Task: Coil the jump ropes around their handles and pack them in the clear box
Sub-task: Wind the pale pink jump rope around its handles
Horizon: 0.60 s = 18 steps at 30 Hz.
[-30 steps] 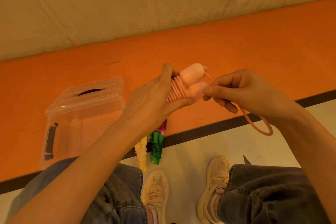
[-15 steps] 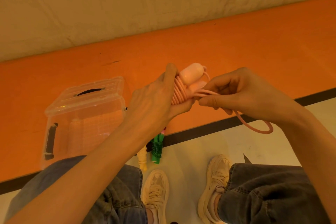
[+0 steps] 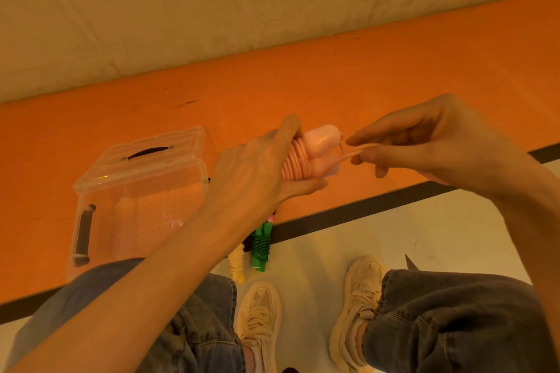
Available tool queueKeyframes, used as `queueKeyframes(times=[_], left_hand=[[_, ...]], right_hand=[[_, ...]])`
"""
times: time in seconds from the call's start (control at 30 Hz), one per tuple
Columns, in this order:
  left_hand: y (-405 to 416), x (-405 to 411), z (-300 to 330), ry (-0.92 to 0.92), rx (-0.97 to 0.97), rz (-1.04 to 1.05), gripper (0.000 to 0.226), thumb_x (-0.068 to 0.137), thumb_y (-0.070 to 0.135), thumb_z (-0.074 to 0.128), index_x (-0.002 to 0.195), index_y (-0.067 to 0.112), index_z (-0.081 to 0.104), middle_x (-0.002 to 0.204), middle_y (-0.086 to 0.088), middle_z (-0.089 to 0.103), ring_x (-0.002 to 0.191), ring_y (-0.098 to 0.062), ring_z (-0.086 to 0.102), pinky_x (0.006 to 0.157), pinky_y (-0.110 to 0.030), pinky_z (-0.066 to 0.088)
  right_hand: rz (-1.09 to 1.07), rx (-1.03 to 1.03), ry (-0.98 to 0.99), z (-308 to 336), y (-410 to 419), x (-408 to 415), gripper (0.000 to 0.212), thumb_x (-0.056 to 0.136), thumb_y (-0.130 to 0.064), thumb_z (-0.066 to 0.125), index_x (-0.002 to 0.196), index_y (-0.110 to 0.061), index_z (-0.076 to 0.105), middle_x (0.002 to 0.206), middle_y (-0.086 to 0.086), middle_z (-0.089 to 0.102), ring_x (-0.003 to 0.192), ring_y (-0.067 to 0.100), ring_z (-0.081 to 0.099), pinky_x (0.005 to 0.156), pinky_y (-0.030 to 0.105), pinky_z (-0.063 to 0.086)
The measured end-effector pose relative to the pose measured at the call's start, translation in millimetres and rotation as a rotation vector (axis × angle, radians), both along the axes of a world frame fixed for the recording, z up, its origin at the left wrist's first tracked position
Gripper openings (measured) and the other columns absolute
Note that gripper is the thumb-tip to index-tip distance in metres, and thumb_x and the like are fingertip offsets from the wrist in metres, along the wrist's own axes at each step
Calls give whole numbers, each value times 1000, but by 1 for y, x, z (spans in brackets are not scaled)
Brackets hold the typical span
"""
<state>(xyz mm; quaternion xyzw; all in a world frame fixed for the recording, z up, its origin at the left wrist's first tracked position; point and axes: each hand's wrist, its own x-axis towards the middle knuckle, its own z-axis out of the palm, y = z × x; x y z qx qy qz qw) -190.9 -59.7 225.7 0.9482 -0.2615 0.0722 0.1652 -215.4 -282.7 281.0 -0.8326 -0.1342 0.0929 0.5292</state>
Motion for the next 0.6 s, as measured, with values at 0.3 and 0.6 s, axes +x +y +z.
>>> queueKeyframes(times=[0.3, 0.6], left_hand=[[0, -4, 1, 88, 55, -5, 51, 78, 75, 35, 104, 31, 38, 83, 10, 61, 65, -14, 55, 74, -45, 48], [2, -1, 2, 199, -35, 24, 41, 77, 69, 55, 98, 36, 41, 84, 10, 63, 62, -8, 49, 78, -43, 46]], right_hand=[[-16, -33, -13, -6, 8, 6, 34, 74, -29, 69, 108, -24, 70, 88, 0, 75, 69, 14, 68, 65, 19, 54], [-89, -124, -70, -3, -5, 6, 26, 76, -18, 74, 100, -28, 72, 86, 0, 71, 76, 29, 62, 70, 39, 52]])
